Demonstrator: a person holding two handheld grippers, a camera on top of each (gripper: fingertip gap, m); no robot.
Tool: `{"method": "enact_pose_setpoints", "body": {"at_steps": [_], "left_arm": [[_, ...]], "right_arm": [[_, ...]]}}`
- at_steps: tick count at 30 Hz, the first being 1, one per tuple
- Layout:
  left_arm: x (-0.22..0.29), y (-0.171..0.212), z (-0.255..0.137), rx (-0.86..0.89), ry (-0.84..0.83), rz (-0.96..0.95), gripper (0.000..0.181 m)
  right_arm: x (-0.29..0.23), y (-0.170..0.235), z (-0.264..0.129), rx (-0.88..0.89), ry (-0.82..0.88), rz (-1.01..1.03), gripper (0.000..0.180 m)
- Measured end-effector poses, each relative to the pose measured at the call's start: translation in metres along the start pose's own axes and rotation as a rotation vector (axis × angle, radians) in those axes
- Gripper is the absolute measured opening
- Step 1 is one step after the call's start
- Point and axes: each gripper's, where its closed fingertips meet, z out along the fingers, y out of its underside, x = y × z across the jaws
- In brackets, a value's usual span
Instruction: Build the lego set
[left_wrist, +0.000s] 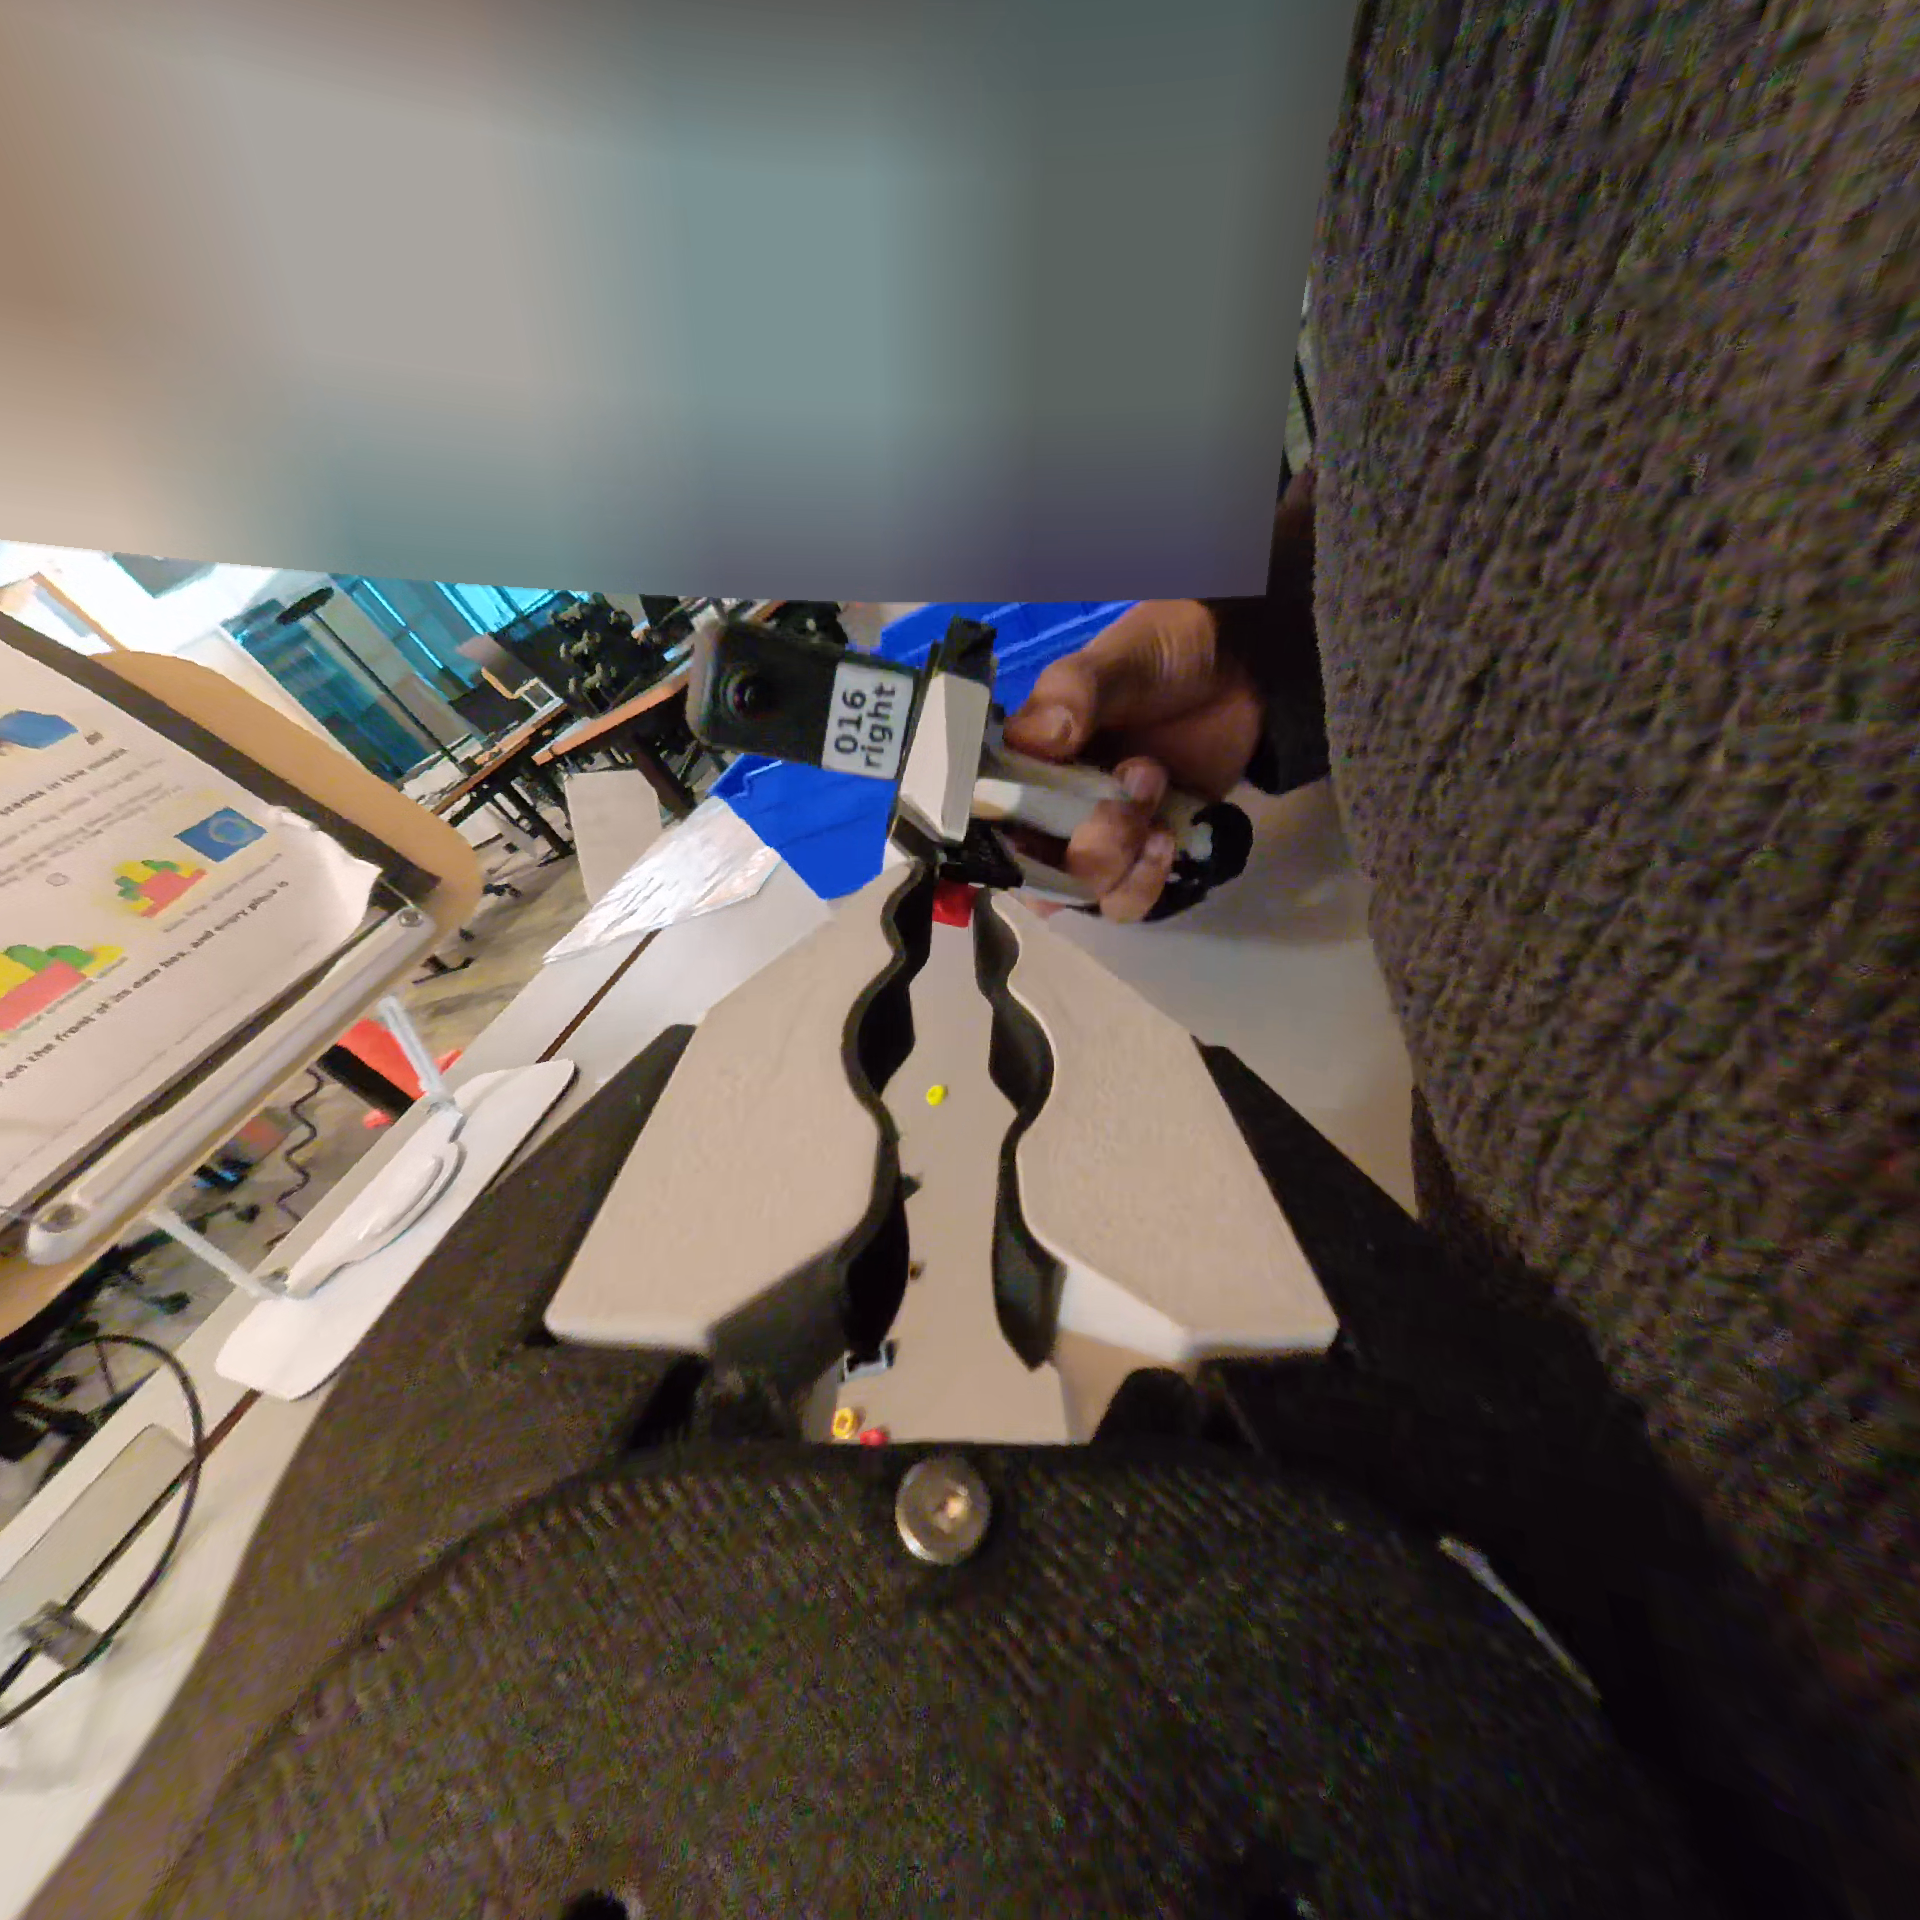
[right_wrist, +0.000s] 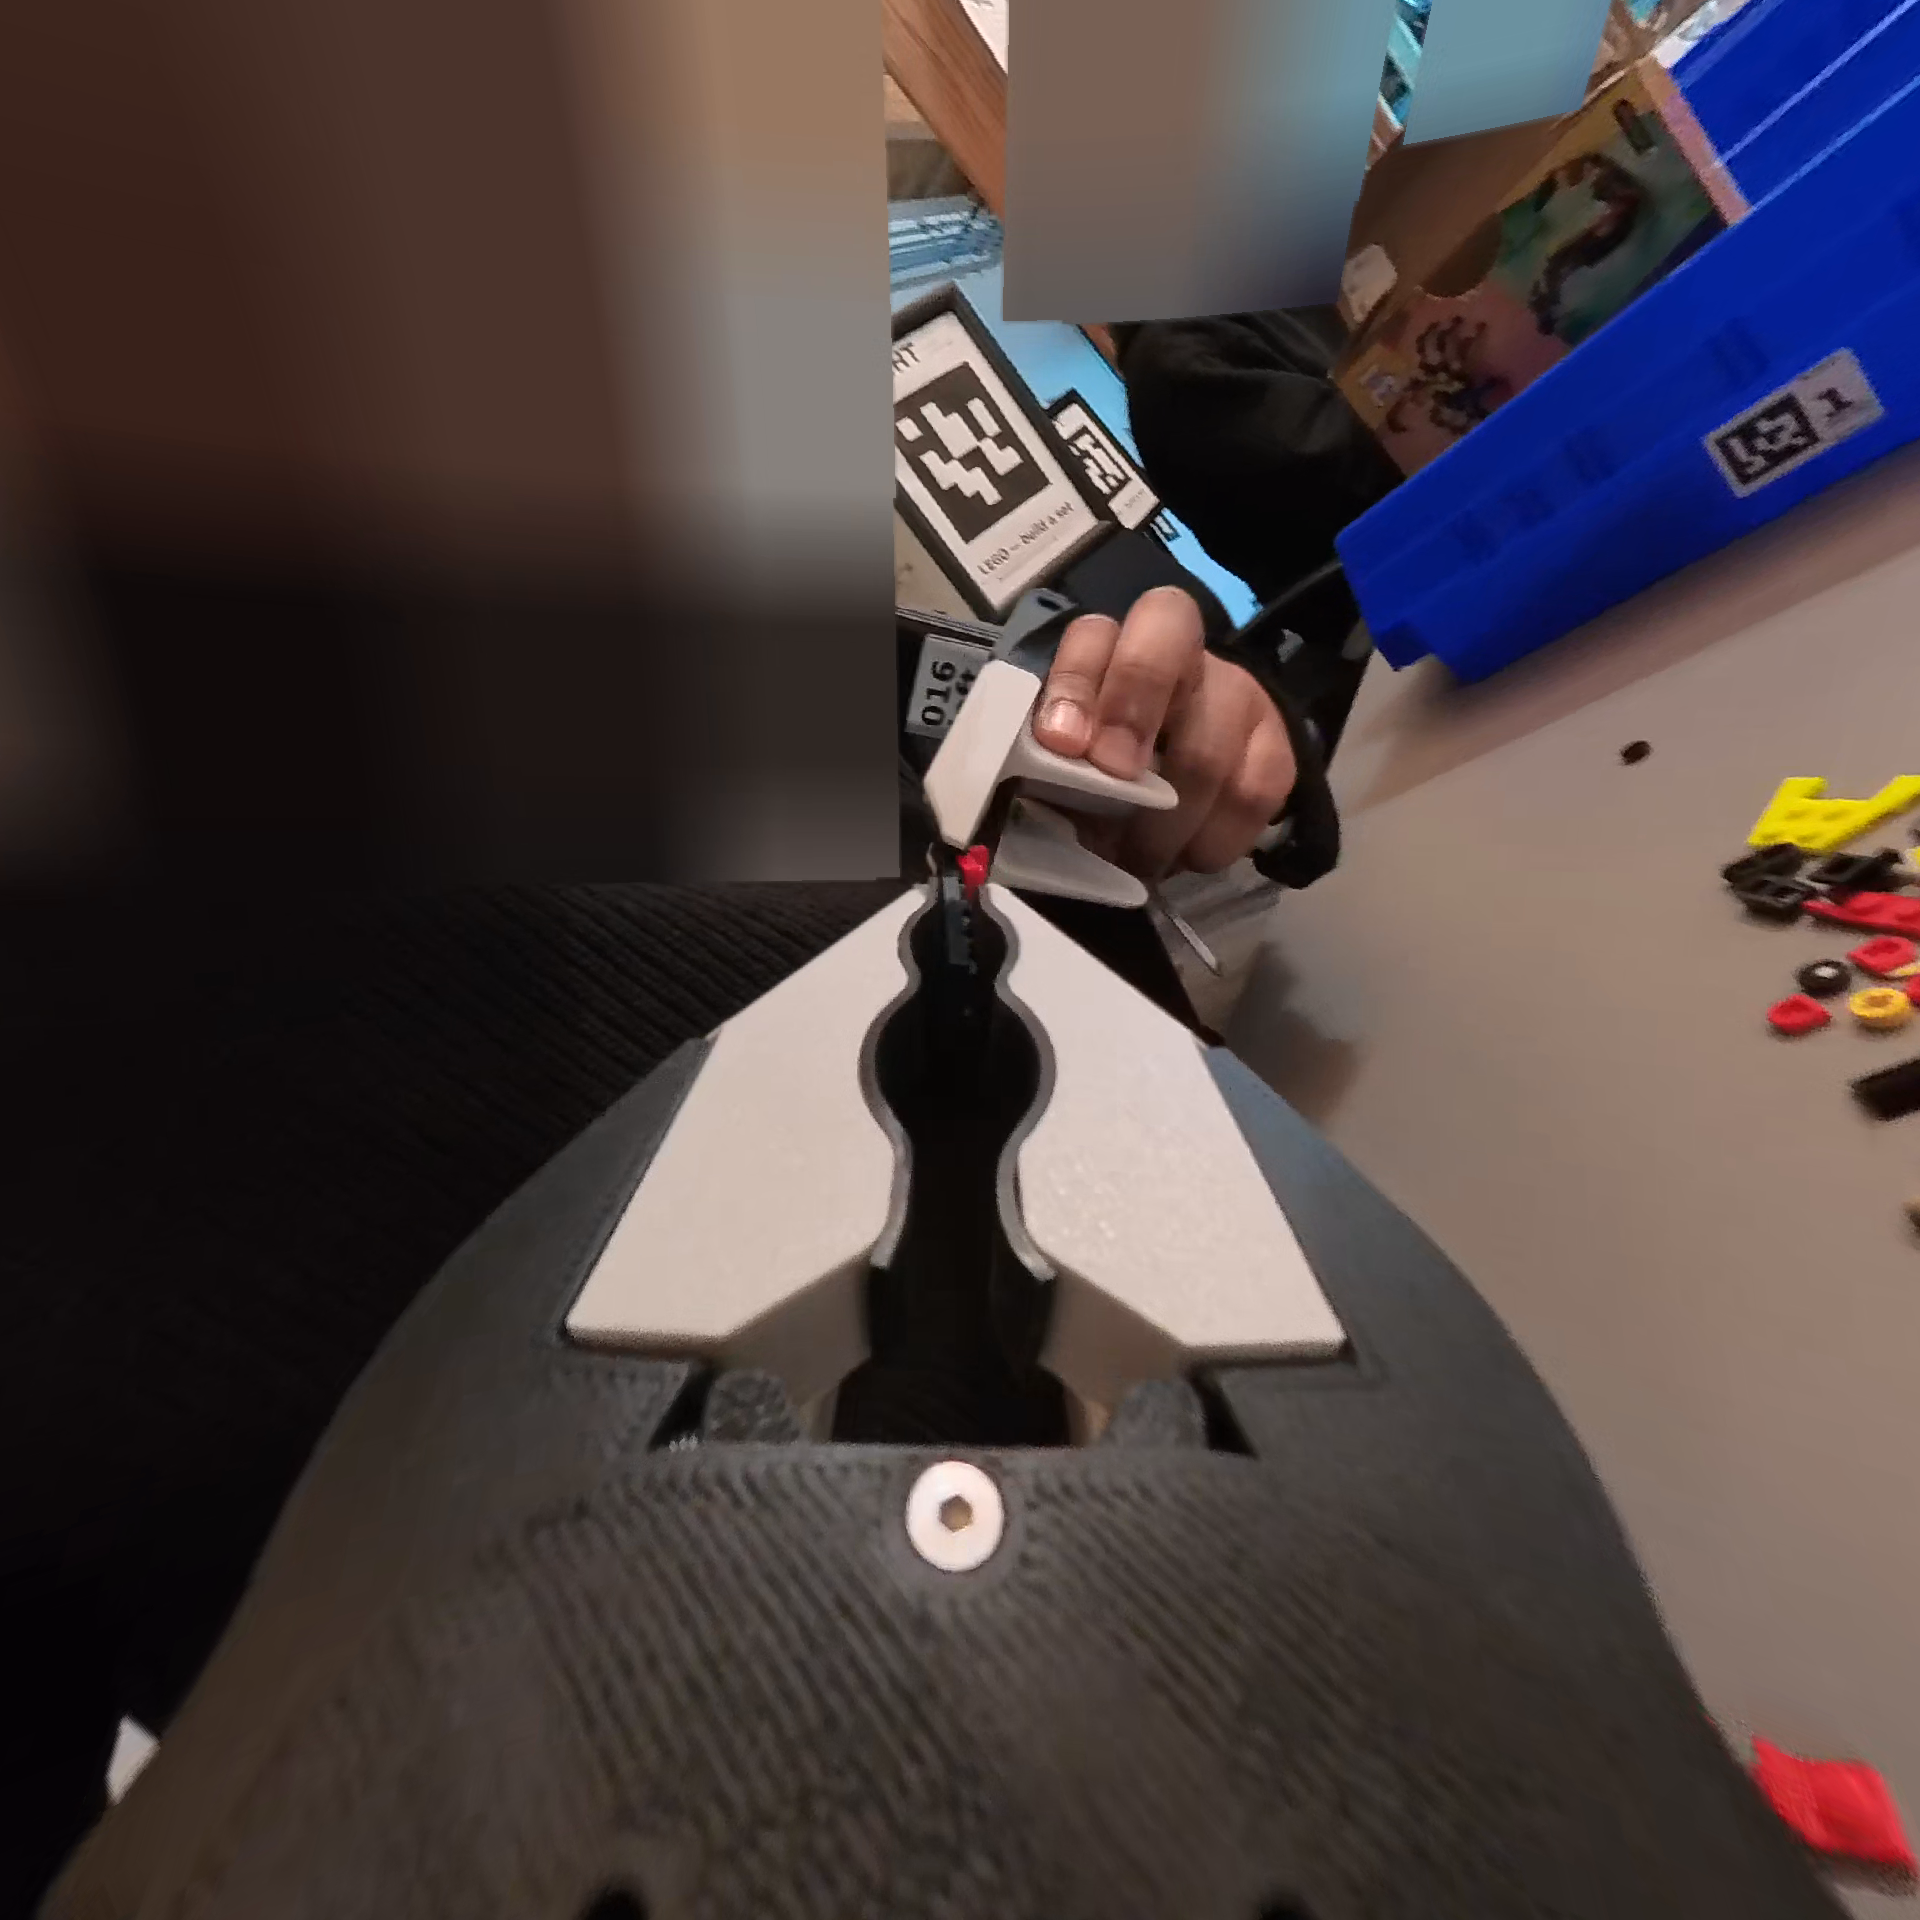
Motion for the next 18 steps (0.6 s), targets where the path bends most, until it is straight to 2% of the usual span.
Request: {"method": "enact_pose_setpoints", "body": {"at_steps": [12,18], "left_arm": [[0.008,-0.033,-0.003,0.139,0.037,-0.131,0.003],[0.006,-0.044,-0.006,0.202,0.078,-0.332,0.003]], "right_arm": [[-0.029,0.0,0.009,0.011,-0.249,0.034,0.003],[-0.035,-0.004,0.013,0.046,-0.337,0.084,0.003]]}}
